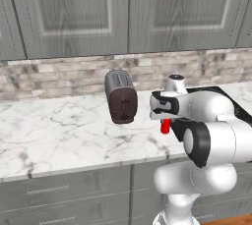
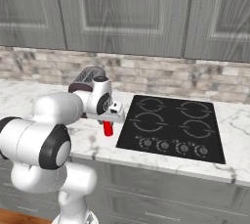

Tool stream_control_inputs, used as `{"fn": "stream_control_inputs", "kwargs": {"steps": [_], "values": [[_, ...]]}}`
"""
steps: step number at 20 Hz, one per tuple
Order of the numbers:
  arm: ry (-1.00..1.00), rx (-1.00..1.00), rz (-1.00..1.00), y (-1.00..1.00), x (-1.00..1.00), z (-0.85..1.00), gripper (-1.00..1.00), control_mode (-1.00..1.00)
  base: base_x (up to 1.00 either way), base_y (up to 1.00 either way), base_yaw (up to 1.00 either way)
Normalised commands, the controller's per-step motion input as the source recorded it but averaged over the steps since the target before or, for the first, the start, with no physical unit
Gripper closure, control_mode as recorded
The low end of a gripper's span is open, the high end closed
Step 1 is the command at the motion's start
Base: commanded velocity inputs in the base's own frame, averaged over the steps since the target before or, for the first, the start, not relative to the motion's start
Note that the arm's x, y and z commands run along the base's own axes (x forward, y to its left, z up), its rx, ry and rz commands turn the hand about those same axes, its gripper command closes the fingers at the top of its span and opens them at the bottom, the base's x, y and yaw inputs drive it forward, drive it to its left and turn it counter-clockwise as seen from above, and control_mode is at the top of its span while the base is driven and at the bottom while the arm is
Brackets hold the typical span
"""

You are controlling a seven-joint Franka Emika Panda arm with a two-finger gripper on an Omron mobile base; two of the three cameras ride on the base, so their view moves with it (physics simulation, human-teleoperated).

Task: Four empty soda cans are scattered around the kitchen. Gather all the cans and cluster them next to the stove for recycling.

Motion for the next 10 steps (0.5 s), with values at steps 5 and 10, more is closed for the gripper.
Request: {"fn": "stream_control_inputs", "kwargs": {"steps": [5,10], "values": [[0.00,0.00,0.00,-0.02,0.01,-0.13,1.00,-1.00,0.00,0.00,0.00],[0.00,0.00,0.00,0.00,0.00,-0.10,1.00,-1.00,0.00,0.00,0.00]]}}
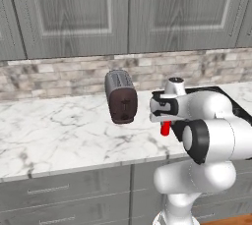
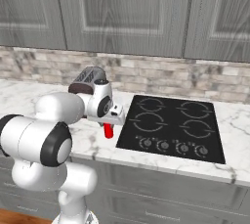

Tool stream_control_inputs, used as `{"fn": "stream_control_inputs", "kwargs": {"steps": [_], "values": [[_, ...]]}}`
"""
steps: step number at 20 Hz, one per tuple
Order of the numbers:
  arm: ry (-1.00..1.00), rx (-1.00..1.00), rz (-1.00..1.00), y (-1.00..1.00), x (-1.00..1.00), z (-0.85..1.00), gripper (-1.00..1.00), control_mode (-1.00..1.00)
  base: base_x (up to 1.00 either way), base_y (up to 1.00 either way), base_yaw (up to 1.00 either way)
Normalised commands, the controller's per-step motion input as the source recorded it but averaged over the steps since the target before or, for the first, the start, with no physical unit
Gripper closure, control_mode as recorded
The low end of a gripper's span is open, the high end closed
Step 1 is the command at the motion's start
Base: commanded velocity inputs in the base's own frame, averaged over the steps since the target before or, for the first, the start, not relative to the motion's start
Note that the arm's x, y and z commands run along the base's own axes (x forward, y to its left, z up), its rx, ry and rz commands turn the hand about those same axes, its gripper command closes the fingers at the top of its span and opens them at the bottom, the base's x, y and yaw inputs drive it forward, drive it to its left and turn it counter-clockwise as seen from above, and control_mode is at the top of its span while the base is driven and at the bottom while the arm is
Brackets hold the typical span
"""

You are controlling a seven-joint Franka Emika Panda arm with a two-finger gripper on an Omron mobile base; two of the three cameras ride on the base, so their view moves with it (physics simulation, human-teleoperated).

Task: Four empty soda cans are scattered around the kitchen. Gather all the cans and cluster them next to the stove for recycling.

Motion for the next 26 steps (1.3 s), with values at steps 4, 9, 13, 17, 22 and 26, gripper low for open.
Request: {"fn": "stream_control_inputs", "kwargs": {"steps": [4,9,13,17,22,26], "values": [[0.00,0.00,0.00,0.00,0.00,-0.04,1.00,-1.00,0.00,0.00,0.00],[0.00,0.00,0.00,0.00,0.00,-0.03,1.00,-1.00,0.00,0.00,0.00],[0.00,0.00,0.00,0.00,0.00,0.00,-1.00,-1.00,0.00,0.00,0.00],[0.00,0.00,0.00,0.00,0.00,0.00,-1.00,-1.00,0.00,0.00,0.00],[-0.01,0.00,0.00,0.00,0.00,0.00,-1.00,-1.00,0.00,0.00,0.00],[-0.04,0.00,0.00,0.00,-0.03,0.06,-1.00,-1.00,0.00,0.00,0.00]]}}
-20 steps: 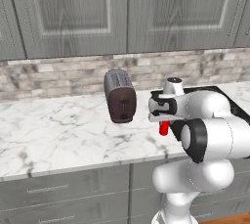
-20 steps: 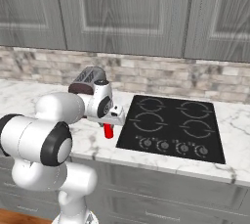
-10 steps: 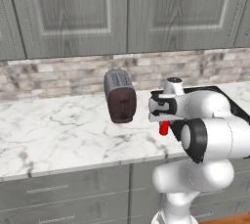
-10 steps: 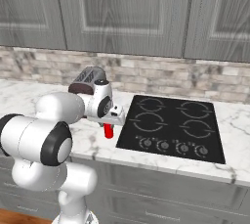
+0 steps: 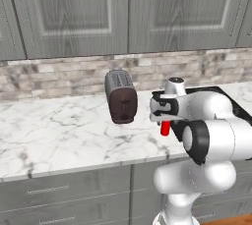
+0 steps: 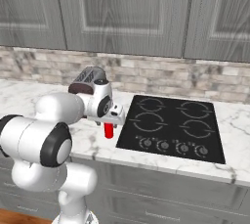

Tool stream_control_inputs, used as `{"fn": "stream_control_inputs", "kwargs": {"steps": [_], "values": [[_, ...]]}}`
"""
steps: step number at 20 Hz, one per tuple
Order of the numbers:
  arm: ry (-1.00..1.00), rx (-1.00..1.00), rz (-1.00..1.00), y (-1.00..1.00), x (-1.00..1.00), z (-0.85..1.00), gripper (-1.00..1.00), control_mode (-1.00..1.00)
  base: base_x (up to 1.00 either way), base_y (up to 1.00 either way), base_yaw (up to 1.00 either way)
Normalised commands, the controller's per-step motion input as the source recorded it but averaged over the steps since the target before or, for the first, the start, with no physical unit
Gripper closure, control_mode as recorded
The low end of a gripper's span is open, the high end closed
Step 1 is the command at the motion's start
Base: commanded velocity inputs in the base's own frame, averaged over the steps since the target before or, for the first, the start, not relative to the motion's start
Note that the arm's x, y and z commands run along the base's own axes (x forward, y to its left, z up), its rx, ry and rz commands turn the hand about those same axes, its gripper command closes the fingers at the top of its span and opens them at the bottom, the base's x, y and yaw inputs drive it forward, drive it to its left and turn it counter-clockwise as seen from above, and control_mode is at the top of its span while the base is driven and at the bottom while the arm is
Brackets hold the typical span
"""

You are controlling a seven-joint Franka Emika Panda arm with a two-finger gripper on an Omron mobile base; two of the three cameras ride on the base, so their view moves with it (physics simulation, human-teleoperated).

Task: Four empty soda cans are scattered around the kitchen. Gather all the cans and cluster them next to the stove for recycling.

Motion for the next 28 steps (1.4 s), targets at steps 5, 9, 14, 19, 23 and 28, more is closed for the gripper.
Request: {"fn": "stream_control_inputs", "kwargs": {"steps": [5,9,14,19,23,28], "values": [[-0.06,0.00,0.00,0.00,-0.19,0.25,-1.00,-1.00,0.00,0.00,0.00],[-0.05,0.00,0.00,0.00,-0.44,0.26,-1.00,-1.00,0.00,0.00,0.00],[-0.06,0.00,0.00,0.04,-0.48,0.32,-1.00,-1.00,0.00,0.00,0.00],[-0.06,0.00,0.00,0.20,-0.54,0.27,-1.00,-1.00,0.00,0.00,0.00],[-0.04,0.00,0.00,0.20,-0.51,0.34,-1.00,-1.00,0.00,0.00,0.00],[-0.02,0.00,-0.01,0.07,-0.44,0.38,-1.00,-1.00,0.00,0.00,0.00]]}}
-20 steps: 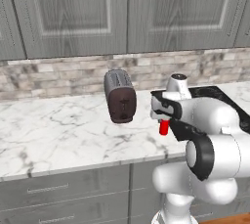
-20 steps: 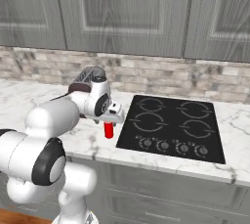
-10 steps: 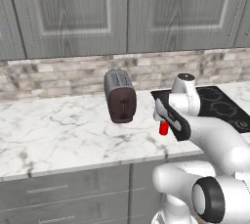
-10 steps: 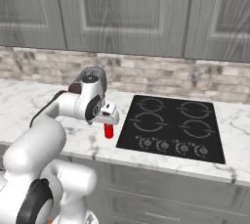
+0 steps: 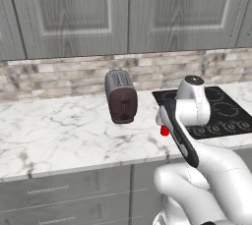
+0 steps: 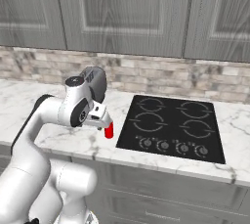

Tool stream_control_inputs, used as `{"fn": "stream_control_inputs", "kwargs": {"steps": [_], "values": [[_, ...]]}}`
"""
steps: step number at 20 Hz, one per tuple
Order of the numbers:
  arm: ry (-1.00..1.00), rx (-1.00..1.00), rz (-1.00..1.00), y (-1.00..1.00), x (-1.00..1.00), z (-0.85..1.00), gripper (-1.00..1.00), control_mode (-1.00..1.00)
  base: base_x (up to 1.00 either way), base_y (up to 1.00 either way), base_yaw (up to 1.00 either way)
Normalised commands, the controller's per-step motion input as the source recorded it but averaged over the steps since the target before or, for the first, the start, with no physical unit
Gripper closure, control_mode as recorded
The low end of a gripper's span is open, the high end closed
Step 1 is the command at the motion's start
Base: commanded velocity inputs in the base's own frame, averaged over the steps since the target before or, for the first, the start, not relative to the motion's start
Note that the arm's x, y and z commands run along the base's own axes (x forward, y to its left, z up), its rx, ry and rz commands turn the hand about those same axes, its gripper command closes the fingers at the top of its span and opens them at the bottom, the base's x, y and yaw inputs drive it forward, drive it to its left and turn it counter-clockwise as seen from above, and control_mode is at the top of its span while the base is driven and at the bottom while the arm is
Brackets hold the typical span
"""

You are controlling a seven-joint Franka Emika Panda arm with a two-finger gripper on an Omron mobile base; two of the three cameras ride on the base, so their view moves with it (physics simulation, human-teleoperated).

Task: Four empty soda cans are scattered around the kitchen. Gather all the cans and cluster them next to the stove for recycling.

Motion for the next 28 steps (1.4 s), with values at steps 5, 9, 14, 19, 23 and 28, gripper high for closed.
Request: {"fn": "stream_control_inputs", "kwargs": {"steps": [5,9,14,19,23,28], "values": [[-0.04,0.00,0.00,0.09,-0.36,0.37,-1.00,-1.00,0.00,0.00,0.00],[-0.03,0.00,0.00,0.11,-0.32,0.38,-1.00,-1.00,0.00,0.00,0.00],[-0.02,0.00,0.00,0.09,-0.26,0.41,-1.00,-1.00,0.00,0.00,0.00],[-0.03,0.00,0.00,0.09,-0.25,0.38,-1.00,-1.00,0.00,0.00,0.00],[-0.01,-0.01,0.00,0.12,-0.19,0.32,-1.00,-1.00,0.00,0.00,0.00],[-0.02,-0.01,0.00,0.06,-0.24,0.29,-1.00,-1.00,0.00,0.00,0.00]]}}
